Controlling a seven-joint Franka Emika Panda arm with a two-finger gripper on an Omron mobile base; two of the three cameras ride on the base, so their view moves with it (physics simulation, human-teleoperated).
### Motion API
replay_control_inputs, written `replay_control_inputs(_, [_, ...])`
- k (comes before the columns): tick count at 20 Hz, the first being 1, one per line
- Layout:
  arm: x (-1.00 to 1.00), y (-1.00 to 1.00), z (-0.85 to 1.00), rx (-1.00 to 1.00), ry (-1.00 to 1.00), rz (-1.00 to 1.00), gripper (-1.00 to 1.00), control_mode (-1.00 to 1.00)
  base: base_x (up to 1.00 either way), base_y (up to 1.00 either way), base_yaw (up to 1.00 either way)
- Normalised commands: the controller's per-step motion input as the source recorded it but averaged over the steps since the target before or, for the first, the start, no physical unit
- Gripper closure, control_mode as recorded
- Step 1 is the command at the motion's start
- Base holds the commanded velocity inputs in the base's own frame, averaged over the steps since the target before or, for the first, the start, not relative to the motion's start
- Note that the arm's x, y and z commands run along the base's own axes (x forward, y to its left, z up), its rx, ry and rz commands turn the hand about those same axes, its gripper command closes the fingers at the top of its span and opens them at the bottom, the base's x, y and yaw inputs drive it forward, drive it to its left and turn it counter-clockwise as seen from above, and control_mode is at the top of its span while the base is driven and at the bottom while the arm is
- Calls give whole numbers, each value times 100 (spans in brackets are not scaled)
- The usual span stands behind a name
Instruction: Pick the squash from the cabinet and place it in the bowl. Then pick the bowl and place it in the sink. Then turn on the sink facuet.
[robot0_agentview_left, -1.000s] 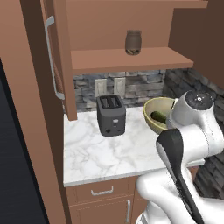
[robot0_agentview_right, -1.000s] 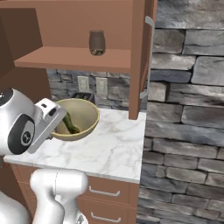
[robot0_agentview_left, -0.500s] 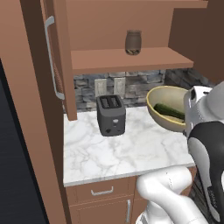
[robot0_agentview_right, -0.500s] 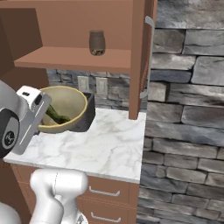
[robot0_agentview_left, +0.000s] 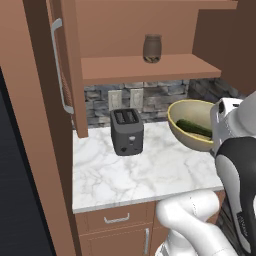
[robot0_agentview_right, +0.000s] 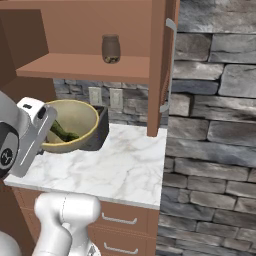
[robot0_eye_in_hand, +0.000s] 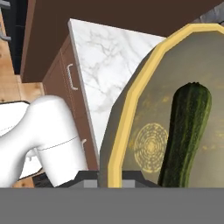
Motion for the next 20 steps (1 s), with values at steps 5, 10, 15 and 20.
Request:
replay_control_inputs(5, [0,0,0,0,2,0,100,100,-21,0,0])
replay_control_inputs(10, [0,0,0,0,0,0,100,100,-100,-4,7])
replay_control_inputs(15, [0,0,0,0,0,0,100,100,-89,-16,28])
replay_control_inputs(20, [0,0,0,0,0,0,100,100,-50,-6,63])
